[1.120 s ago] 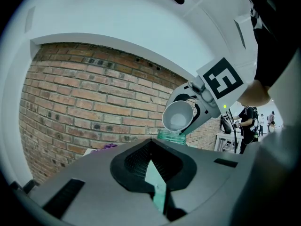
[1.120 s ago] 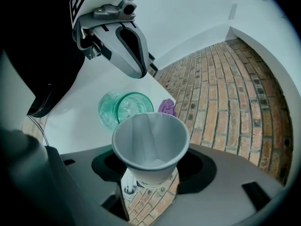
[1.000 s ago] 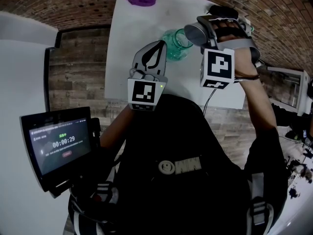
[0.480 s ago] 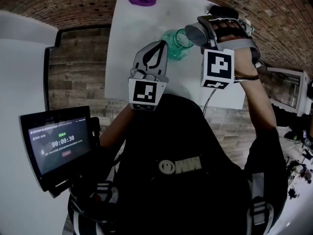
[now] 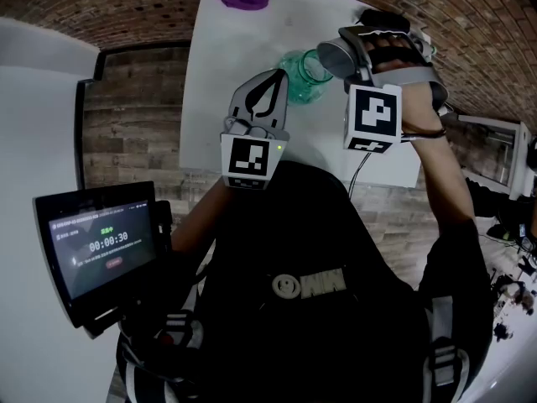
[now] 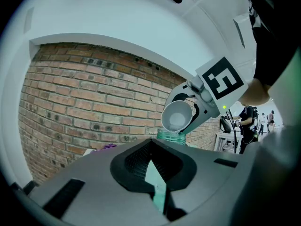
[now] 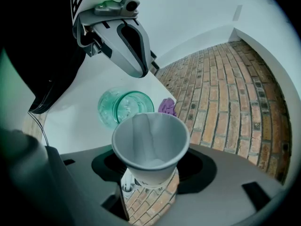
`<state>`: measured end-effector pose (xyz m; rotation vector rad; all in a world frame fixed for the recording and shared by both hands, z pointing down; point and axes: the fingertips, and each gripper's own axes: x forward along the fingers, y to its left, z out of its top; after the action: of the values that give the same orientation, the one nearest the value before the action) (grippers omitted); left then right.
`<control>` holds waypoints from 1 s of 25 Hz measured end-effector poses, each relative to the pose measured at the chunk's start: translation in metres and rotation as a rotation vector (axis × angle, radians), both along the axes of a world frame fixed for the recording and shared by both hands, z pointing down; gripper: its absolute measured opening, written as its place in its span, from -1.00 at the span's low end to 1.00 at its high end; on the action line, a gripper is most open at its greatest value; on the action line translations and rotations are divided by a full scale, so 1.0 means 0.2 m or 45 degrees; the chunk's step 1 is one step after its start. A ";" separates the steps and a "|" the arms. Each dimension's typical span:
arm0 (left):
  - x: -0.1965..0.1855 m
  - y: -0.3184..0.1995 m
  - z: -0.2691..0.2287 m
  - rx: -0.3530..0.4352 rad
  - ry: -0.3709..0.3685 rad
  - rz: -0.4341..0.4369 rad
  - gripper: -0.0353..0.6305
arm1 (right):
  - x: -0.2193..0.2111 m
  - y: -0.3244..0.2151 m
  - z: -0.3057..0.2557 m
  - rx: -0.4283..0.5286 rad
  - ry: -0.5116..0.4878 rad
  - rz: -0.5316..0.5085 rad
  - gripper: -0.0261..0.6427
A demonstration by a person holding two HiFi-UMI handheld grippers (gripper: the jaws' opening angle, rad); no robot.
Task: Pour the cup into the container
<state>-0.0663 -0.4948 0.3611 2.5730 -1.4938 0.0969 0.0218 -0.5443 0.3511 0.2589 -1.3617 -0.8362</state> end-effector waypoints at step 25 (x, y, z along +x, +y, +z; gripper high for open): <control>0.00 -0.01 -0.02 0.011 0.018 -0.001 -0.90 | 0.00 -0.01 0.00 0.025 0.031 -0.017 -0.07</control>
<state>-0.0658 -0.4962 0.3569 2.5742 -1.4934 0.0721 0.0225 -0.5464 0.3513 0.2541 -1.3344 -0.8617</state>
